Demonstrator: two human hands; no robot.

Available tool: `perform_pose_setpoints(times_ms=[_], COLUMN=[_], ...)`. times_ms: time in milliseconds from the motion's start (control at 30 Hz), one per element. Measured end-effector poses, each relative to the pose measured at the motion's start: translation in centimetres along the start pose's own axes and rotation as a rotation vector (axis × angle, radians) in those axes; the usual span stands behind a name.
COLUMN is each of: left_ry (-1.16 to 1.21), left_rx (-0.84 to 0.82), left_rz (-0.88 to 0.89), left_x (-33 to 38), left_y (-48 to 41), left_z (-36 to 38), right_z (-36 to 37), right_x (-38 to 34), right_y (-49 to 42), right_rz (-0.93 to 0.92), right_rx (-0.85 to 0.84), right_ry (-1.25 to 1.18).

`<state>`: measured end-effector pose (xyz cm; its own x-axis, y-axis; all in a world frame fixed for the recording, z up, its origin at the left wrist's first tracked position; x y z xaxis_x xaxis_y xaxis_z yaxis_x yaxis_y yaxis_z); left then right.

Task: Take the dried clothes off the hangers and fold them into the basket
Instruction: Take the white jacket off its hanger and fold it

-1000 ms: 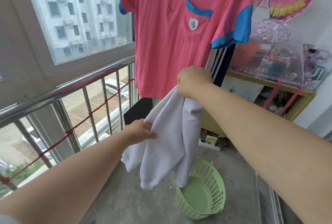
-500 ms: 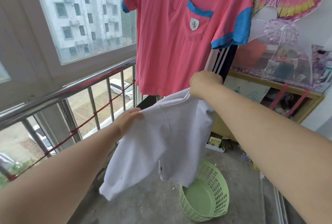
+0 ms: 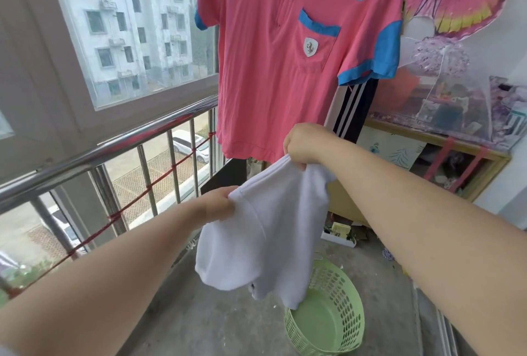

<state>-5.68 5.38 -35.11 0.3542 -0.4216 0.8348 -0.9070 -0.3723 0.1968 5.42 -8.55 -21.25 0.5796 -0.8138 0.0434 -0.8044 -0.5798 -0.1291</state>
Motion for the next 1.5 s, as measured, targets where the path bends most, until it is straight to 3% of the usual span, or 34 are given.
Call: perform_pose_setpoints(times_ms=[100, 200, 267, 367, 500, 600, 700, 833, 933, 1033, 1233, 1367, 1433, 1500], left_ry=[0.213, 0.076, 0.118, 0.336, 0.536, 0.661, 0.821, 0.960, 1.021, 0.971, 0.572, 0.506, 0.499, 0.450], left_rx=[-0.149, -0.151, -0.170, -0.287, -0.278, -0.247, -0.234, -0.244, -0.210, -0.193, -0.199, -0.208, -0.137, 0.056], left_rz=[-0.080, -0.008, -0.005, -0.086, -0.197, -0.167, -0.097, 0.037, 0.078, 0.014, -0.153, -0.144, -0.180, -0.225], left_x=[1.0, 2.3, 3.1, 3.3, 2.2, 2.2, 3.2, 5.6, 6.4, 5.3, 1.4, 0.3, -0.3, -0.6], left_y=[0.2, 0.0, 0.1, 0.7, 0.2, 0.0, 0.2, 1.1, 1.1, 0.3, -0.4, -0.3, -0.5, -0.8], left_z=[0.4, -0.2, -0.2, 0.2, -0.8, -2.2, -3.8, -5.4, -6.5, -7.0, -7.3, -7.3, -6.9, -6.6], right_z=[0.4, 0.8, 1.0, 1.6, 2.8, 4.7, 7.0, 9.6, 10.8, 10.0, 8.5, 7.9, 7.4, 6.8], right_x=[0.7, 0.9, 0.6, 0.9, 2.2, 3.1, 2.9, 2.1, 2.3, 2.4, 3.9, 3.8, 3.3, 2.5], right_y=[-0.6, -0.3, 0.0, 0.2, 0.1, 0.6, 1.9, 4.0, 4.3, 4.7, 4.6, 5.0, 5.1, 5.3], right_rz=[-0.025, -0.041, -0.057, -0.021, 0.055, 0.243, 0.401, 0.399, 0.330, 0.267, 0.415, 0.420, 0.400, 0.388], right_rx=[0.001, 0.035, 0.102, 0.229, 0.310, 0.207, -0.016, -0.422, -0.605, -0.604, -0.397, -0.370, -0.385, -0.412], right_ry=[0.114, 0.236, 0.237, 0.068, -0.182, -0.429, -0.811, -1.285, -1.664, -1.806, -1.828, -1.840, -1.847, -1.847])
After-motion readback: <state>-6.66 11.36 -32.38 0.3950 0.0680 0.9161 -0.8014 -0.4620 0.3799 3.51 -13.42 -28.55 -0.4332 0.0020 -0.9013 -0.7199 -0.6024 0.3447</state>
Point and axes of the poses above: each hand's wrist, its own y-axis away from the middle knuckle, its own z-axis out of the palm, x = y × z, the point moved 4 cm from there along -y, towards the middle knuckle, and after that the axes turned 13 degrees about x, right-handed, at the moved point
